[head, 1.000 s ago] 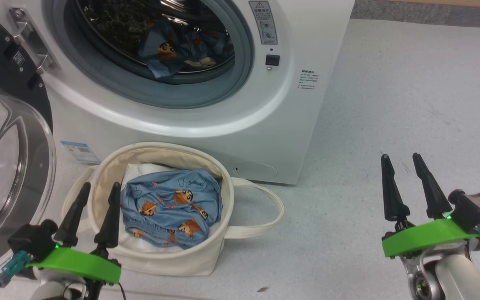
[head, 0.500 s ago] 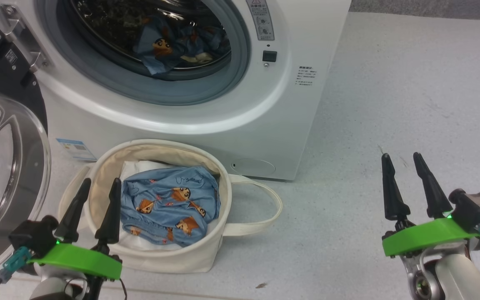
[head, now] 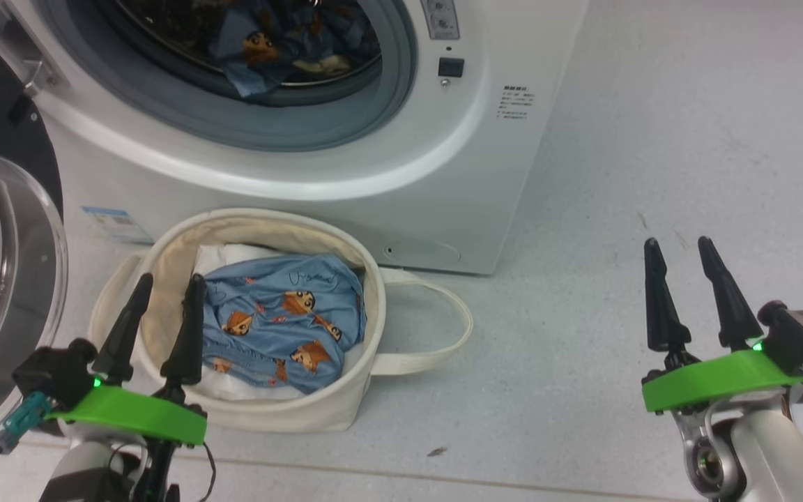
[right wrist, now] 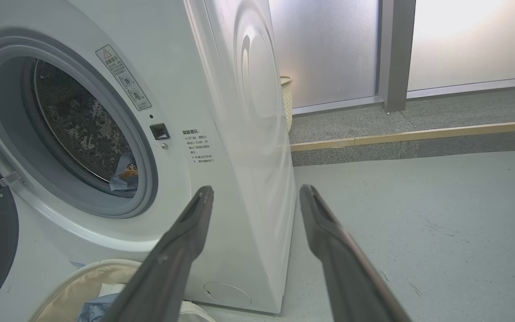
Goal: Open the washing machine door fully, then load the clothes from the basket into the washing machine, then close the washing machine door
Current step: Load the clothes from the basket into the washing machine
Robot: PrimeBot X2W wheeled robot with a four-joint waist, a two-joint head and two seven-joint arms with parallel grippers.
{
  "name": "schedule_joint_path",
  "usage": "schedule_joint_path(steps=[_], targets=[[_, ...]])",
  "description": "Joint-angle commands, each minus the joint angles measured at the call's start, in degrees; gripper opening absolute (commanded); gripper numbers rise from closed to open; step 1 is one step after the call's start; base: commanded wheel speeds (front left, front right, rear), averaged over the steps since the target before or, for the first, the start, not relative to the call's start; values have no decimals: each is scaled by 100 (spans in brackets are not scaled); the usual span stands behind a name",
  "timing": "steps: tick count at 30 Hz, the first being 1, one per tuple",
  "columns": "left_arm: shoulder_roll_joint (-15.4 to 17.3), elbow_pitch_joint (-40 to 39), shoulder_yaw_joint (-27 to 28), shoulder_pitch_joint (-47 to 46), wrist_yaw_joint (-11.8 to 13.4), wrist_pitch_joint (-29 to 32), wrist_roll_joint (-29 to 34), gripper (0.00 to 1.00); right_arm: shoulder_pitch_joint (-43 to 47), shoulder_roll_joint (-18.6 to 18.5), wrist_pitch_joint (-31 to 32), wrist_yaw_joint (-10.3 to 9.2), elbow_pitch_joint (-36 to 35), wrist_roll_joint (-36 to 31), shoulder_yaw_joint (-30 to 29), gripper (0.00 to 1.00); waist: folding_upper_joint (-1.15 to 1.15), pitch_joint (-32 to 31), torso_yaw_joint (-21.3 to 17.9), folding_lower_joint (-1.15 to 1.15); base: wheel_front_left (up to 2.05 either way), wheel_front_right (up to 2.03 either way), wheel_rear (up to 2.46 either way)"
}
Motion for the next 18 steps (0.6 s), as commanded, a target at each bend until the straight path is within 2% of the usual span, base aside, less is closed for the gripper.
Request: schedule_joint_path(steps=[1, 10, 18], targets=[[121, -185, 204, -211, -33, -34, -7, 100, -134, -2, -71, 2, -203, -47, 70, 100, 0, 55, 14, 0, 0, 0, 0], [17, -189, -84, -536, -33, -34, -99, 100, -186, -3, -71, 2, -237, -134, 5, 100, 0, 358, 257, 0, 0, 0, 0], [-124, -102, -485, -997, -33, -34, -223, 100, -270, -34, -71, 2, -229, -185, -21, 100, 0, 614, 660, 0, 0, 0, 0]])
